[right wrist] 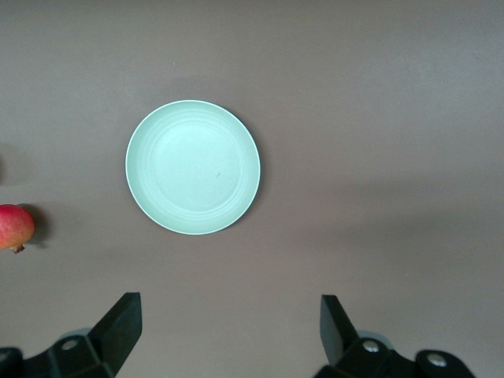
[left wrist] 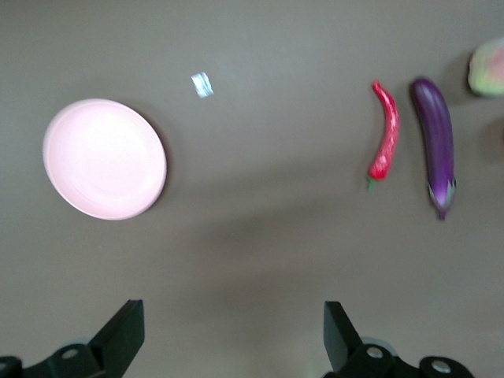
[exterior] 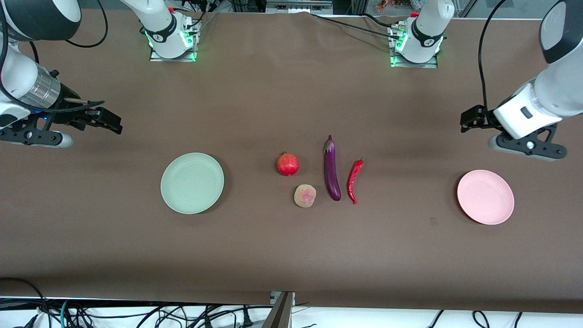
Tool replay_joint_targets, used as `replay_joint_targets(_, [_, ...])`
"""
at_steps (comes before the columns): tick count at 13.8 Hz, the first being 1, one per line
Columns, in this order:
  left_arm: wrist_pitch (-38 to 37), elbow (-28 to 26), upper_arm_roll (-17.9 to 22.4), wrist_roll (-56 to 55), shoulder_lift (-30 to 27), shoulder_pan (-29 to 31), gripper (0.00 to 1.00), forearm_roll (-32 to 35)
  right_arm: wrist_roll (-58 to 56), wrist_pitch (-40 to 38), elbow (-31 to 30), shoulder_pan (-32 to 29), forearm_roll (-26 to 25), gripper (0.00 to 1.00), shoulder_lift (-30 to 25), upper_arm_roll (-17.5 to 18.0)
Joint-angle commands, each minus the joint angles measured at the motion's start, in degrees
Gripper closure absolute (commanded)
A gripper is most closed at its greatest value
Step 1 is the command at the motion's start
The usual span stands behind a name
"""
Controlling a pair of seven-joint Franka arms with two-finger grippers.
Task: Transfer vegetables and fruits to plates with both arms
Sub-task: 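Reach the left gripper to the red chili while the right gripper reaches the apple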
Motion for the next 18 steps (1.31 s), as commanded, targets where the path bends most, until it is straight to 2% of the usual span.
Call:
replay_joint_targets(1, [-1.6,1.0,-0.9,1.8,4.5,-2.1,0.00,-1.3,-0.6,-0.3,-0.2,-0.1,-0.5,0.00,-0.7,0.1])
replay_joint_targets(2, [-0.2,1.1,-1.0,1.8,7.2,-3.5,0.00,-2.9,-0.7,0.1,0.1,-0.1,-0.5,0.00,-0.6,0.1])
replay_joint_targets(6, [14.6,-0.1,-1.2,1.1,17.0,-7.0,0.00,-3.8,0.1,0.3,2.2,0.8,-0.1,0.00,-0.2,0.5])
replay_joint_targets(9, [26.6,-3.7,-1.1,1.2,22.5,-9.5,0.00,-3.1,-0.1,0.4,2.2,0.5,-0.2,0.00,0.1,0.4])
replay_joint_targets(10, [28.4,-3.9,-1.1,1.1,24.7,-10.6,0.00,-3.1,0.0,0.8,2.0,0.3,-0.5,0.00,0.3,0.3])
replay_joint_targets(12, [30.4,-4.2,-1.2,1.0,26.7,-11.7,0.00,-3.1,-0.6,2.6,2.4,0.3,-0.7,0.00,5.1,0.2])
replay_joint_targets(15, [34.1,-4.5,-1.0,0.6,29.2,-16.0,0.00,-2.9,-0.6,2.2,2.3,0.9,-3.8,0.00,10.9,0.3])
replay_joint_targets(18, [34.5,-5.8,-1.0,-0.2,30.2,-16.5,0.00,-1.2,0.2,2.9,2.5,2.3,-2.3,0.00,12.1,0.8])
